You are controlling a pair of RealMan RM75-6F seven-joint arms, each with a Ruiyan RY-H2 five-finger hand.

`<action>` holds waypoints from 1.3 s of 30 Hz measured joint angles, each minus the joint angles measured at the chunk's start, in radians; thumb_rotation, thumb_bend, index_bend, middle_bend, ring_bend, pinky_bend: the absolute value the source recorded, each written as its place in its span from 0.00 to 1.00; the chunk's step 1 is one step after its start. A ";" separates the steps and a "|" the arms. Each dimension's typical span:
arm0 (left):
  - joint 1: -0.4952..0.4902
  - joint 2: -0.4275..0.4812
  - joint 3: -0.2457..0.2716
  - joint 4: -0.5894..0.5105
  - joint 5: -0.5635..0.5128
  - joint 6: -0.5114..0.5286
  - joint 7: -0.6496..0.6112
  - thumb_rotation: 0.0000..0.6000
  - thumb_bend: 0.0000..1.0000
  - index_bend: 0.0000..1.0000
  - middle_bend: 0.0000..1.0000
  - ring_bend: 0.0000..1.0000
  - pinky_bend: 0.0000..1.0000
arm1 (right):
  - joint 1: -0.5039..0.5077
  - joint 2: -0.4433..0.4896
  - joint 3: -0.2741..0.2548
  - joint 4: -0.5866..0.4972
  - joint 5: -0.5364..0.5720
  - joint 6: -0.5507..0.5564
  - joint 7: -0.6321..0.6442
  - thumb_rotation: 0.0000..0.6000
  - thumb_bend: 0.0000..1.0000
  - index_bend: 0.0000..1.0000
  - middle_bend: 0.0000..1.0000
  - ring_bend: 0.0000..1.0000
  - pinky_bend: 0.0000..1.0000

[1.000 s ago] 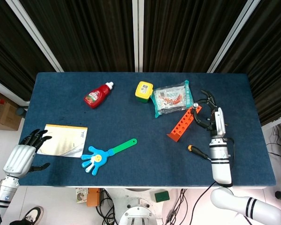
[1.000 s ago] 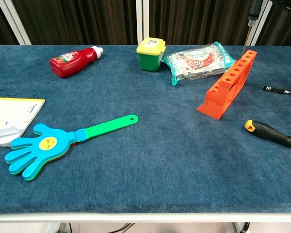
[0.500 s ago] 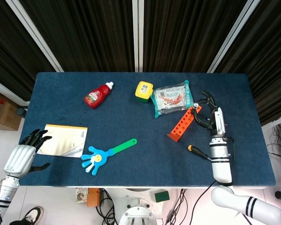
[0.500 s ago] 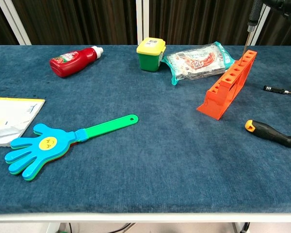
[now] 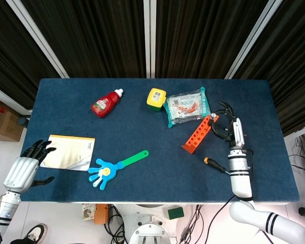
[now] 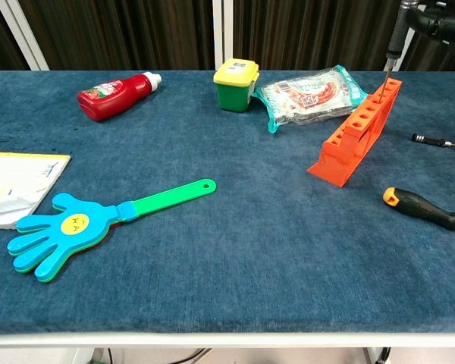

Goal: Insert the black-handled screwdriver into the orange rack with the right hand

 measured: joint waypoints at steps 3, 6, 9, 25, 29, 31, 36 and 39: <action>0.001 0.001 0.001 -0.001 0.002 0.001 0.000 1.00 0.02 0.22 0.11 0.04 0.23 | 0.000 -0.002 -0.002 0.012 0.001 -0.010 0.009 1.00 0.42 0.73 0.13 0.00 0.00; 0.001 0.002 0.002 -0.002 0.003 0.000 0.000 1.00 0.01 0.22 0.11 0.04 0.23 | -0.001 -0.004 -0.006 0.023 0.003 -0.022 0.014 1.00 0.42 0.74 0.13 0.00 0.00; 0.000 0.002 0.002 -0.002 0.004 0.000 0.000 1.00 0.01 0.22 0.11 0.04 0.23 | -0.002 -0.008 -0.009 0.032 0.004 -0.026 0.016 1.00 0.42 0.74 0.12 0.00 0.00; 0.001 0.004 0.005 -0.006 0.007 0.000 0.004 1.00 0.01 0.22 0.11 0.04 0.23 | -0.014 -0.001 -0.026 0.061 -0.006 -0.058 0.033 1.00 0.42 0.74 0.10 0.00 0.00; 0.000 0.003 0.005 -0.006 0.008 -0.001 0.005 1.00 0.01 0.22 0.11 0.04 0.23 | -0.015 0.000 -0.029 0.065 -0.007 -0.067 0.036 1.00 0.42 0.74 0.10 0.00 0.00; 0.000 0.003 0.006 -0.006 0.008 -0.002 0.005 1.00 0.01 0.22 0.11 0.04 0.23 | -0.015 0.000 -0.029 0.067 -0.004 -0.070 0.036 1.00 0.42 0.74 0.10 0.00 0.00; 0.000 0.003 0.005 -0.006 0.007 -0.002 0.004 1.00 0.01 0.22 0.11 0.04 0.23 | -0.015 -0.005 -0.030 0.078 0.001 -0.076 0.031 1.00 0.42 0.74 0.10 0.00 0.00; -0.001 0.003 0.005 -0.006 0.006 -0.004 0.004 1.00 0.01 0.22 0.11 0.04 0.23 | -0.013 -0.008 -0.029 0.083 0.002 -0.080 0.030 1.00 0.42 0.74 0.10 0.00 0.00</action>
